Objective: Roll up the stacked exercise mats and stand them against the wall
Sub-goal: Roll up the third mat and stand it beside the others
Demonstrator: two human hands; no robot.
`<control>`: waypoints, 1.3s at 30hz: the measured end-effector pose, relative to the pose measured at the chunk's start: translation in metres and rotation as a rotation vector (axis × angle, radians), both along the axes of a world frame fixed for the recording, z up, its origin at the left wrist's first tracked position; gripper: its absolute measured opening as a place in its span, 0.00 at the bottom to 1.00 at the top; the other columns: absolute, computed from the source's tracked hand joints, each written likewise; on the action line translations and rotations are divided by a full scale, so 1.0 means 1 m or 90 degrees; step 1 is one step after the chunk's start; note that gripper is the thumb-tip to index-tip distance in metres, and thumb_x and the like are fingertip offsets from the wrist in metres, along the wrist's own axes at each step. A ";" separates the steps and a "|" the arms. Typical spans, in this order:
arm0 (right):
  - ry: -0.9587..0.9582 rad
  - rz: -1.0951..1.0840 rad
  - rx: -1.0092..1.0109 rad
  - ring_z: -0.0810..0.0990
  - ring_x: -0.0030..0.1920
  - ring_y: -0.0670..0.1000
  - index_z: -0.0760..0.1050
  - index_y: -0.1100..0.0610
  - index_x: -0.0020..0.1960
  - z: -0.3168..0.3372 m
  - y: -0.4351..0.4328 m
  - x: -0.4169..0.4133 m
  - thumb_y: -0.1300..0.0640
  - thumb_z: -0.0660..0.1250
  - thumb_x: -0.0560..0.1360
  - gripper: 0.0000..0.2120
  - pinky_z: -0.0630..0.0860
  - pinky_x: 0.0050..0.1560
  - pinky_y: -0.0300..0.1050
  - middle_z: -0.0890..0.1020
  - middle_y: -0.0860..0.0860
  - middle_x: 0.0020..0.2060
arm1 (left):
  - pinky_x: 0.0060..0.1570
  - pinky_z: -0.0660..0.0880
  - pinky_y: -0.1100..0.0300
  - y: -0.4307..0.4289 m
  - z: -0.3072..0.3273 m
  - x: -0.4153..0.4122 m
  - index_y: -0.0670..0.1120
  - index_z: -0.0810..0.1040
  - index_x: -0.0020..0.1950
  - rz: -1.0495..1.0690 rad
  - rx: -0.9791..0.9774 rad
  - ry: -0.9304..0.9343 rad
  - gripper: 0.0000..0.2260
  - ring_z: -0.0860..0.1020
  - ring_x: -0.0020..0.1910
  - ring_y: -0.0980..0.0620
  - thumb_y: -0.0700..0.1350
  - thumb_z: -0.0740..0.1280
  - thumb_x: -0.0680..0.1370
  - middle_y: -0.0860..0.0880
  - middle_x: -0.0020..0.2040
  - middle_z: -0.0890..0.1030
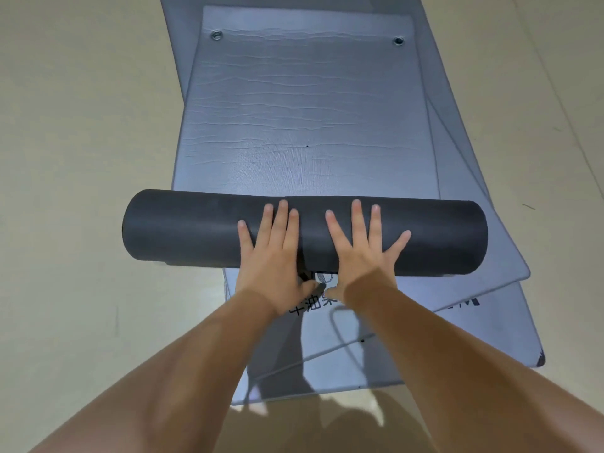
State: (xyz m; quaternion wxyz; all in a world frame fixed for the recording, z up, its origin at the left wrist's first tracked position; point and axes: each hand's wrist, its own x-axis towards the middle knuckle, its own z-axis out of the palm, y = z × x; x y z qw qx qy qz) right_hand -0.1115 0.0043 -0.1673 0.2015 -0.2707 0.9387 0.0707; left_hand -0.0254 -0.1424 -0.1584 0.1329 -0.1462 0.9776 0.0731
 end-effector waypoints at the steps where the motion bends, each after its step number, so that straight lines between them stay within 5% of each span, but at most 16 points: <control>1: -0.002 0.000 -0.006 0.27 0.80 0.65 0.18 0.41 0.76 0.000 -0.004 -0.008 0.31 0.79 0.65 0.72 0.41 0.70 0.85 0.25 0.55 0.79 | 0.75 0.39 0.30 0.002 -0.004 0.008 0.44 0.36 0.82 0.004 -0.008 -0.001 0.56 0.32 0.81 0.43 0.70 0.67 0.72 0.45 0.82 0.34; 6: -0.013 -0.011 -0.035 0.32 0.82 0.63 0.28 0.37 0.80 0.002 -0.021 -0.050 0.42 0.82 0.65 0.68 0.39 0.70 0.85 0.34 0.53 0.83 | 0.73 0.35 0.31 -0.014 -0.017 -0.008 0.46 0.30 0.81 0.025 0.003 -0.033 0.59 0.29 0.79 0.45 0.65 0.72 0.70 0.47 0.81 0.29; 11: 0.058 0.080 -0.019 0.34 0.81 0.68 0.24 0.38 0.79 0.004 -0.031 -0.066 0.43 0.79 0.69 0.66 0.40 0.72 0.83 0.33 0.58 0.82 | 0.73 0.34 0.31 -0.037 -0.014 -0.056 0.47 0.31 0.81 0.034 -0.016 -0.048 0.59 0.30 0.80 0.45 0.55 0.75 0.70 0.48 0.82 0.32; 15: 0.049 0.081 0.019 0.44 0.82 0.71 0.24 0.37 0.78 0.005 -0.045 -0.077 0.53 0.78 0.72 0.64 0.44 0.73 0.83 0.46 0.62 0.83 | 0.76 0.38 0.31 -0.048 -0.009 -0.081 0.48 0.37 0.83 0.037 -0.021 -0.042 0.50 0.36 0.82 0.47 0.43 0.71 0.73 0.48 0.83 0.39; 19: 0.009 0.097 0.010 0.60 0.78 0.66 0.34 0.35 0.81 0.018 -0.047 -0.092 0.52 0.78 0.70 0.60 0.50 0.75 0.79 0.64 0.59 0.76 | 0.75 0.41 0.31 -0.055 -0.006 -0.088 0.49 0.47 0.83 0.023 -0.015 -0.029 0.48 0.46 0.83 0.47 0.53 0.74 0.73 0.48 0.83 0.50; 23: -0.001 0.110 -0.014 0.72 0.68 0.61 0.42 0.35 0.82 0.024 -0.044 -0.090 0.54 0.75 0.72 0.53 0.58 0.75 0.73 0.75 0.55 0.65 | 0.74 0.50 0.31 -0.058 0.007 -0.084 0.50 0.58 0.80 -0.004 -0.025 -0.013 0.39 0.60 0.77 0.48 0.51 0.73 0.73 0.50 0.76 0.64; 36: -0.133 0.151 0.023 0.76 0.61 0.59 0.46 0.34 0.82 0.050 0.025 -0.005 0.56 0.71 0.76 0.46 0.64 0.71 0.65 0.76 0.54 0.60 | 0.74 0.54 0.33 0.018 0.032 0.007 0.53 0.69 0.68 0.041 0.035 -0.122 0.25 0.70 0.65 0.48 0.48 0.72 0.73 0.52 0.62 0.74; 39: -0.150 0.171 0.040 0.78 0.57 0.59 0.46 0.33 0.81 0.054 0.026 -0.005 0.57 0.71 0.75 0.47 0.66 0.69 0.65 0.75 0.53 0.57 | 0.76 0.46 0.32 0.023 0.034 0.020 0.51 0.61 0.77 0.051 0.057 -0.107 0.34 0.62 0.77 0.46 0.50 0.71 0.74 0.50 0.74 0.67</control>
